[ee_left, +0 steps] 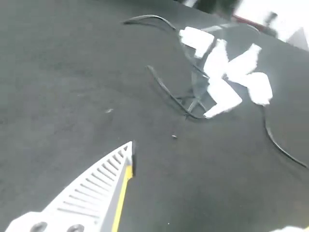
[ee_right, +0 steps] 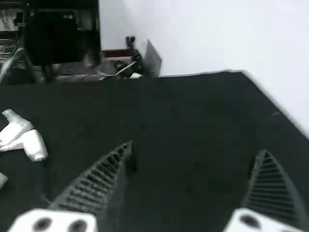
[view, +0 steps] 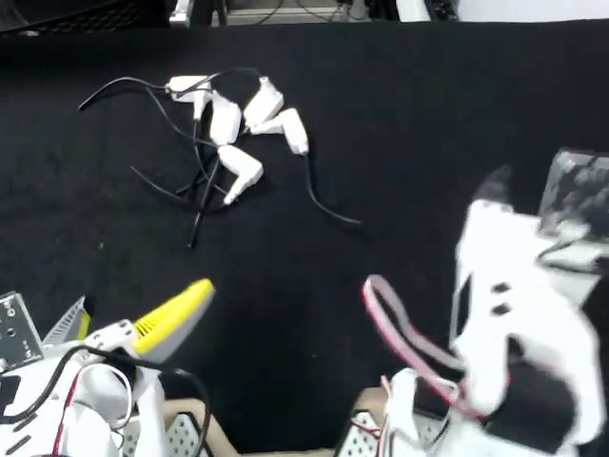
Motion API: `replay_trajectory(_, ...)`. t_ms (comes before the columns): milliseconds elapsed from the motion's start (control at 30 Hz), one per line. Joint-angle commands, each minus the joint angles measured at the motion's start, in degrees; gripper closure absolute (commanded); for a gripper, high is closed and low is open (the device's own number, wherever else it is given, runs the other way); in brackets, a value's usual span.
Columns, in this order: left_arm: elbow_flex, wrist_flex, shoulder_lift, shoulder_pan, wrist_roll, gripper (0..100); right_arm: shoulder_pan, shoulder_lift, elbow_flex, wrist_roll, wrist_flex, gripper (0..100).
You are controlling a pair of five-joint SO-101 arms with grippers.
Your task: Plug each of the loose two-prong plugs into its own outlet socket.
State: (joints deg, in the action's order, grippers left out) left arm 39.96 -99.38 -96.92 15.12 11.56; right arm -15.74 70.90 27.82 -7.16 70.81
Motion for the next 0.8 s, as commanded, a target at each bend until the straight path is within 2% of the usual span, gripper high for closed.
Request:
replay_trajectory(0,0.22,1.58,-0.18,-1.63,-0.18,40,5.89,15.34,19.3,0.53,-7.3,63.8)
replay_trajectory(200,0.22,1.67,-0.18,-1.63,-0.18,40,14.42,35.91,36.62,0.53,-8.53,63.8)
replay_trajectory(333,4.0,5.54,-0.18,-1.54,-0.62,40,15.74,35.74,42.86,0.44,-8.97,63.8)
replay_trajectory(467,19.74,13.45,-0.26,-1.36,-0.7,40,15.74,35.56,48.4,0.09,-9.85,63.8)
replay_trajectory(667,41.45,30.15,-0.26,5.23,-0.7,40,15.65,36.26,63.08,0.0,-16.44,63.7)
replay_trajectory(767,49.27,33.05,-0.26,6.29,-4.04,40,15.56,35.91,68.88,0.0,-21.71,63.8)
